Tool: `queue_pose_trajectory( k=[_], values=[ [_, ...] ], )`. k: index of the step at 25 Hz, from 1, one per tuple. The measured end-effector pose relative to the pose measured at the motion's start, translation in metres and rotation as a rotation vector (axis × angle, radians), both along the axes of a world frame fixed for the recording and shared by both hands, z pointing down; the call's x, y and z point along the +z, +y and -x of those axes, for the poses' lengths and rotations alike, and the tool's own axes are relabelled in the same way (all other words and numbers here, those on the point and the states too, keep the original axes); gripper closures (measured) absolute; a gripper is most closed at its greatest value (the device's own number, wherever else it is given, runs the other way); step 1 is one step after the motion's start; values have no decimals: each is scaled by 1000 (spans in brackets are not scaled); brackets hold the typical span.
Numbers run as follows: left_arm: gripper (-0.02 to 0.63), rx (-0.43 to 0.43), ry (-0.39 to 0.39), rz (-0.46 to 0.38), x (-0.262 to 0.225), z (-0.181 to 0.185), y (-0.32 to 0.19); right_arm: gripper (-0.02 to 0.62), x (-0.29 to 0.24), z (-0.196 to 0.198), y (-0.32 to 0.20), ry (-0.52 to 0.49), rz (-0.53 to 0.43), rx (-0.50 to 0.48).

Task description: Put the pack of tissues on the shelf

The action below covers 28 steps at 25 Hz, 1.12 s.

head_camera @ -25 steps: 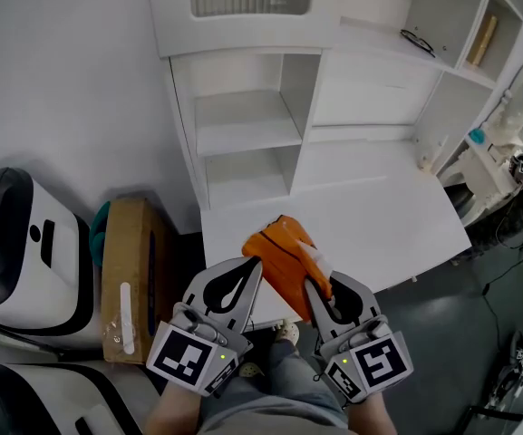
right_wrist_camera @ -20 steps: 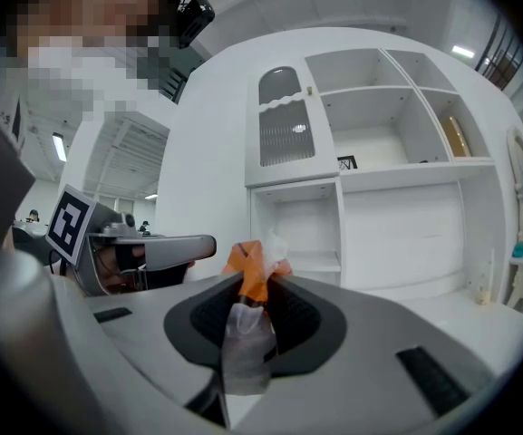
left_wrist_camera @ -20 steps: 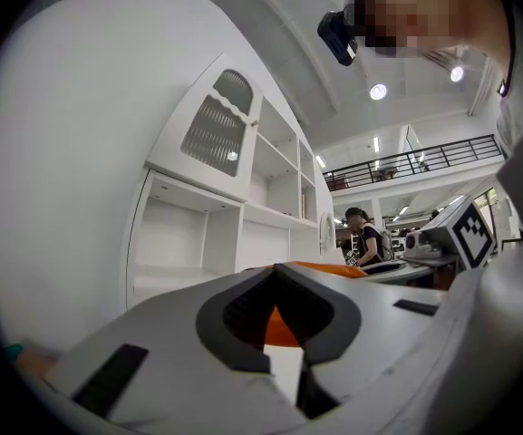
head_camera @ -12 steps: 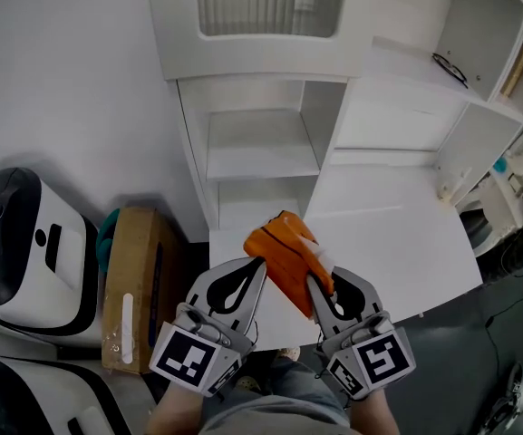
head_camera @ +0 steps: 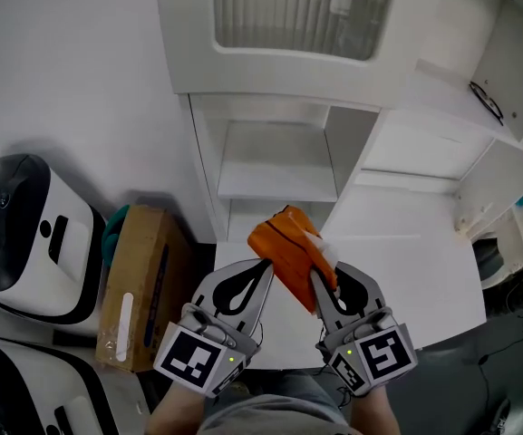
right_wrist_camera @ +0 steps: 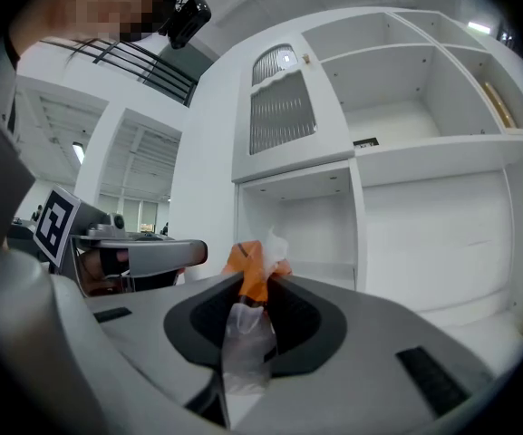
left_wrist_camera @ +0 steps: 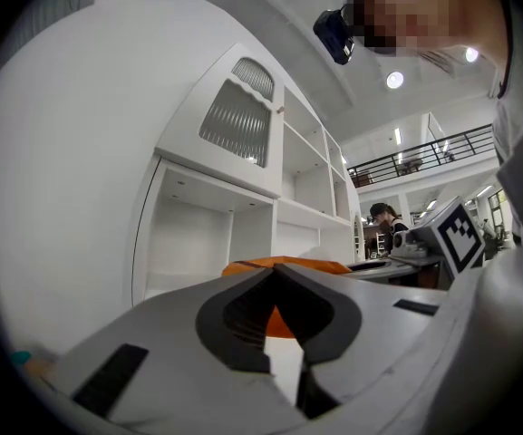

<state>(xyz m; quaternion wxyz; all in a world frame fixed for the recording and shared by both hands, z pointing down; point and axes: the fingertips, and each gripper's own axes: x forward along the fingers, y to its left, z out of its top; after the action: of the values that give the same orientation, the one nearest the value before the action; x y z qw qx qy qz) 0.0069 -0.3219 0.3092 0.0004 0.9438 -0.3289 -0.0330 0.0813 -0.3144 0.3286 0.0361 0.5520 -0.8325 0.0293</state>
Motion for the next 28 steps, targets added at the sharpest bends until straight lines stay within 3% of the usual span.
queue_pose_trajectory(
  k=[8, 13, 21, 28],
  values=[
    [580, -69, -10, 14, -2, -3, -26, 517, -8, -10, -46, 6, -3, -51],
    [580, -102, -37, 103, 5, -1, -35, 517, -13, -13, -75, 33, -17, -68],
    [580, -147, -18, 67, 0, 5, -56, 517, -17, -15, -116, 63, -21, -74],
    [580, -173, -53, 133, 6, 6, -61, 517, -14, -13, -152, 86, -29, -54]
  ],
)
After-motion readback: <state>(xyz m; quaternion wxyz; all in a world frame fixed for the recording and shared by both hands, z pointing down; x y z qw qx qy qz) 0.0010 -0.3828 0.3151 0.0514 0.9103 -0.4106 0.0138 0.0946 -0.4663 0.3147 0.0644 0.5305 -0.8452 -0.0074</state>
